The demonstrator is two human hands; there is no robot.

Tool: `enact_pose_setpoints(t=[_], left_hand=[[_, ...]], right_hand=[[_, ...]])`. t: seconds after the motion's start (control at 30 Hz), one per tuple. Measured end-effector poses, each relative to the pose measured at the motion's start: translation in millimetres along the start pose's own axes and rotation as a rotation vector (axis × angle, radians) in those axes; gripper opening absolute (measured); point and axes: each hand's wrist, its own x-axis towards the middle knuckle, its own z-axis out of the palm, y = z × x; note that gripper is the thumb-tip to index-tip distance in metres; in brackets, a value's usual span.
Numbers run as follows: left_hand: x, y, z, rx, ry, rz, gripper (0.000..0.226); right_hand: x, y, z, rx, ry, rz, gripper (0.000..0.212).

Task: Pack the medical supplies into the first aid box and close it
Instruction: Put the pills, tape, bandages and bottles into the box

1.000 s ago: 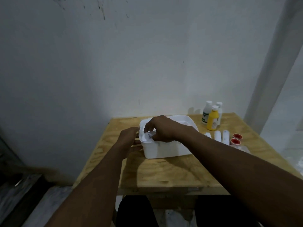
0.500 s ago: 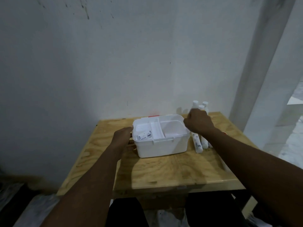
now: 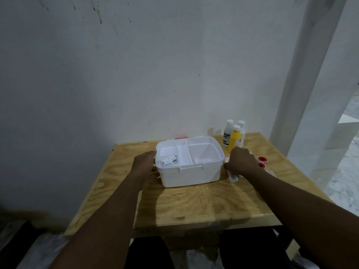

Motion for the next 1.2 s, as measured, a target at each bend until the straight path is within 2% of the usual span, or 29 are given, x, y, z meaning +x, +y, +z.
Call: enact_pose_setpoints(t=[0.1, 0.27, 0.4, 0.53, 0.67, 0.8, 1.2], left_hand=[[-2, 2, 1, 0.001, 0.002, 0.001, 0.028], [-4, 3, 2, 0.002, 0.008, 0.003, 0.025], [-3, 3, 4, 0.000, 0.010, 0.007, 0.023], [0, 2, 7, 0.003, 0.002, 0.006, 0.022], [2, 3, 9, 0.013, -0.016, -0.002, 0.025], [4, 2, 9, 0.032, -0.029, 0.008, 0.025], [9, 1, 9, 0.036, -0.039, 0.009, 0.023]], right_hand=[[4, 1, 5, 0.000, 0.047, -0.018, 0.020], [14, -4, -24, 0.264, 0.229, 0.076, 0.032], [12, -31, -62, 0.457, 0.388, -0.007, 0.040], [-5, -81, -65, 0.544, 0.279, -0.201, 0.034], [-18, -111, -33, 0.367, 0.089, -0.317, 0.032], [-16, -113, -8, 0.234, 0.071, -0.332, 0.033], [-17, -113, 10, 0.204, 0.079, -0.323, 0.016]])
